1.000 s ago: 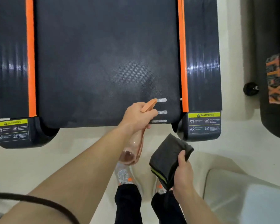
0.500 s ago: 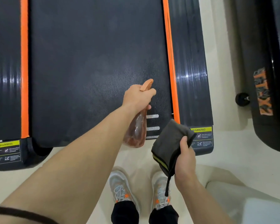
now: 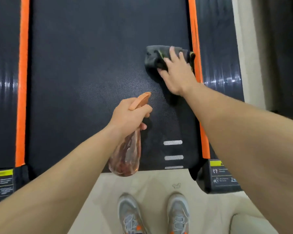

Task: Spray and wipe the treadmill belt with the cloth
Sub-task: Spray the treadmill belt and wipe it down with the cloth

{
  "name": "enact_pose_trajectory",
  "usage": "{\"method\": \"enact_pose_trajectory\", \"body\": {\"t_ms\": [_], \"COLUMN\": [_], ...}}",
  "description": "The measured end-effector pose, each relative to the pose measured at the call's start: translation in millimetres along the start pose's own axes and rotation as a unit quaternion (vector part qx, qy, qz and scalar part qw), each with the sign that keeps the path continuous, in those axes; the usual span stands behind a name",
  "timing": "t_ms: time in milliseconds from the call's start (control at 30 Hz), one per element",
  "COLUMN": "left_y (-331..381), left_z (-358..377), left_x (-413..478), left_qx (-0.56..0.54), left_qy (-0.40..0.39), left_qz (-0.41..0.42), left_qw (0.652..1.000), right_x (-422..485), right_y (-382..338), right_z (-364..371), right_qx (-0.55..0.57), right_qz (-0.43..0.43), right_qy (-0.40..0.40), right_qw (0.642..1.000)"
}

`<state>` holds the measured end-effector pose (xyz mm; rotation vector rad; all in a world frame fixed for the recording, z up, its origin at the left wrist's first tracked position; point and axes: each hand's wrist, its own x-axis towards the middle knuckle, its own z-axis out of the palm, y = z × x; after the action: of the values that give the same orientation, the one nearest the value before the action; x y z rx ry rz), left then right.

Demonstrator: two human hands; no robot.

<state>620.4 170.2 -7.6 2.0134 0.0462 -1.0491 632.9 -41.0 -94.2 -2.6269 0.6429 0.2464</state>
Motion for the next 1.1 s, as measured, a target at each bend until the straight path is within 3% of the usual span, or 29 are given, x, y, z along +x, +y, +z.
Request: {"method": "enact_pose_trajectory", "body": {"t_ms": [67,133,267,367,533,667,800,900,1000,1100], "left_y": [-3.1,-7.1,-5.1,-9.6,-24.7,-31.1,-39.8,-58.8,-83.9,-103.5], "left_z": [-6.8,-10.7,-14.4,-12.8,-11.2,-13.2,-17.0,-15.9,-15.4,-11.7], "left_x": [4.2,5.5,-5.3,-3.7,1.2,-11.2,-34.7,-52.2,-72.3,-90.9], "left_qx": [-0.009,-0.001,-0.025,-0.047,0.002,0.017,-0.042,-0.042,-0.004,0.012], "left_qy": [-0.006,0.002,-0.001,-0.011,0.013,-0.001,-0.020,-0.024,-0.028,-0.024], "left_qz": [0.007,0.002,-0.021,-0.043,-0.029,-0.042,-0.066,-0.093,-0.115,-0.123], "left_qw": [1.000,1.000,0.999,0.998,0.999,0.999,0.997,0.995,0.993,0.992], "right_x": [-30.0,-114.4,-273.4,-203.6,-44.7,-133.6,-288.1,-339.6,-354.5,-378.4], "right_y": [5.3,9.2,21.9,24.9,1.6,2.0,-0.3,-11.1,-37.1,-61.6], "right_z": [23.7,47.3,66.5,56.8,31.0,54.4,89.1,104.5,104.9,88.3], "right_qx": [-0.085,-0.085,-0.088,-0.078,-0.037,-0.052,-0.039,-0.002,0.173,0.318], "right_qz": [-0.031,-0.073,-0.136,-0.123,0.020,0.012,-0.029,-0.042,0.072,0.233], "right_qy": [0.006,0.008,-0.087,-0.093,-0.015,0.014,-0.061,-0.108,-0.096,-0.061], "right_qw": [0.996,0.994,0.983,0.985,0.999,0.998,0.997,0.993,0.978,0.917]}}
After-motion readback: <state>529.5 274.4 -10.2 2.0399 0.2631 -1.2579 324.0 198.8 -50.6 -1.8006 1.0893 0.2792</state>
